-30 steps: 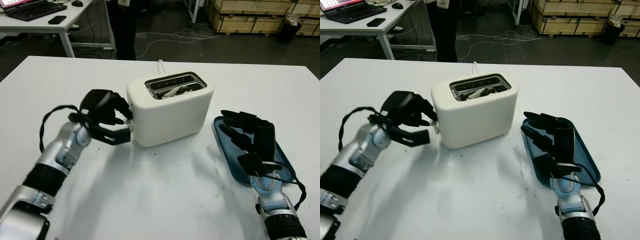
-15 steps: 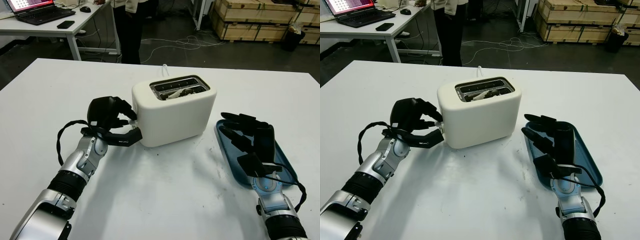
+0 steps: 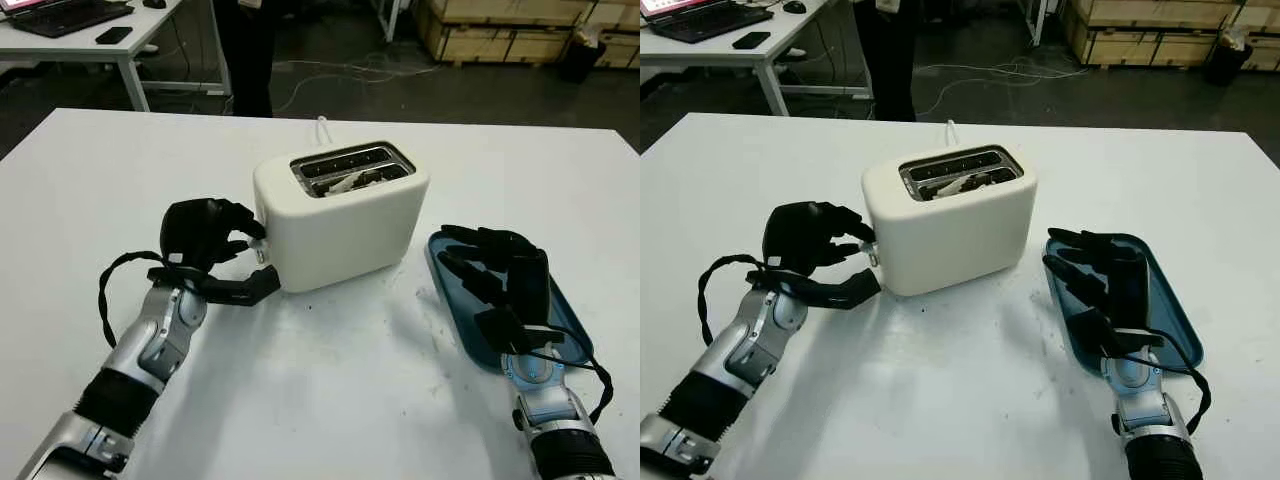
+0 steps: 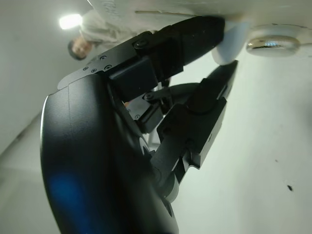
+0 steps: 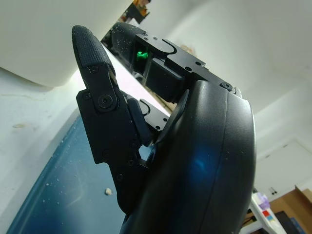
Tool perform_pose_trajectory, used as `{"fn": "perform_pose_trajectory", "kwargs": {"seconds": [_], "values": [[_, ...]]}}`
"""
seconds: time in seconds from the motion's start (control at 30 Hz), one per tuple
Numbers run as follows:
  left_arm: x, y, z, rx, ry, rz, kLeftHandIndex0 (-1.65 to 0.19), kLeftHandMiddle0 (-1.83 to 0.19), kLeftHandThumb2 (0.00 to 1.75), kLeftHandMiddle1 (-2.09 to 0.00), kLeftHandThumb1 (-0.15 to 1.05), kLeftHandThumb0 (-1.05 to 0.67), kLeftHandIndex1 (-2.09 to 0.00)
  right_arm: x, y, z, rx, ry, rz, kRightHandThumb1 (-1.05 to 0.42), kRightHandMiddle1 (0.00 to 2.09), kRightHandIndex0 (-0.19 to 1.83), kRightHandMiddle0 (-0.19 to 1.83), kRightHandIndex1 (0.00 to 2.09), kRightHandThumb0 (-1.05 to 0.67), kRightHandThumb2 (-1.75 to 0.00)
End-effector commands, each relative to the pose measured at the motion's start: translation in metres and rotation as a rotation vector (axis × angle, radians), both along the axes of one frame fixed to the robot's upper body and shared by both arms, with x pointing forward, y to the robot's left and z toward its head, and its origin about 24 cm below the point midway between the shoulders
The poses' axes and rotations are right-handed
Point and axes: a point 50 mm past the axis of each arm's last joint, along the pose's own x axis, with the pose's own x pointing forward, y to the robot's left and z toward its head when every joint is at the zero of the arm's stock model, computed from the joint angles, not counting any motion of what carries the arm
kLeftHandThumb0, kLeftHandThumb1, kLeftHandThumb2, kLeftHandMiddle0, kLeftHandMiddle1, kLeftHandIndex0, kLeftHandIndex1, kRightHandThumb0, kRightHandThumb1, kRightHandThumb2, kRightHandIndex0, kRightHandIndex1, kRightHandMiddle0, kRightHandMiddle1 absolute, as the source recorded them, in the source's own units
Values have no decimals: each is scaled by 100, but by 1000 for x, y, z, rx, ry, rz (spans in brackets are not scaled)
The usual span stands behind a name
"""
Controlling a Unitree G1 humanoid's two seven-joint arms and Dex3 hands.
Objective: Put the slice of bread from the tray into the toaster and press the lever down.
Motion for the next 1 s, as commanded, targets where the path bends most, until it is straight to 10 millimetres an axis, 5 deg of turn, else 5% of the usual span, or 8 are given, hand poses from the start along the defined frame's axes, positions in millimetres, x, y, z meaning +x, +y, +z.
{"fn": "perform_pose_trajectory", "kwargs": {"seconds": [0.0,0.53,0.87,0.97], "values": [[-63,-39,-109,80,678,-192,-113,-89,1,-72,89,-6,0,4,-4,11,-26,-46,8,-79,0,127,116,7,-61,0],[-56,-28,-96,153,636,-184,-116,-89,0,-85,86,-9,-3,4,-3,11,-15,-43,8,-79,0,127,116,7,-63,0],[-57,-26,-95,145,652,-186,-115,-90,1,-76,87,-9,-1,4,-2,11,-16,-48,16,-79,0,127,116,7,-61,0],[-49,-17,-79,157,590,-163,-118,-99,0,-81,85,-6,-3,4,-2,10,-16,-45,16,-79,0,127,116,7,-61,0]]}}
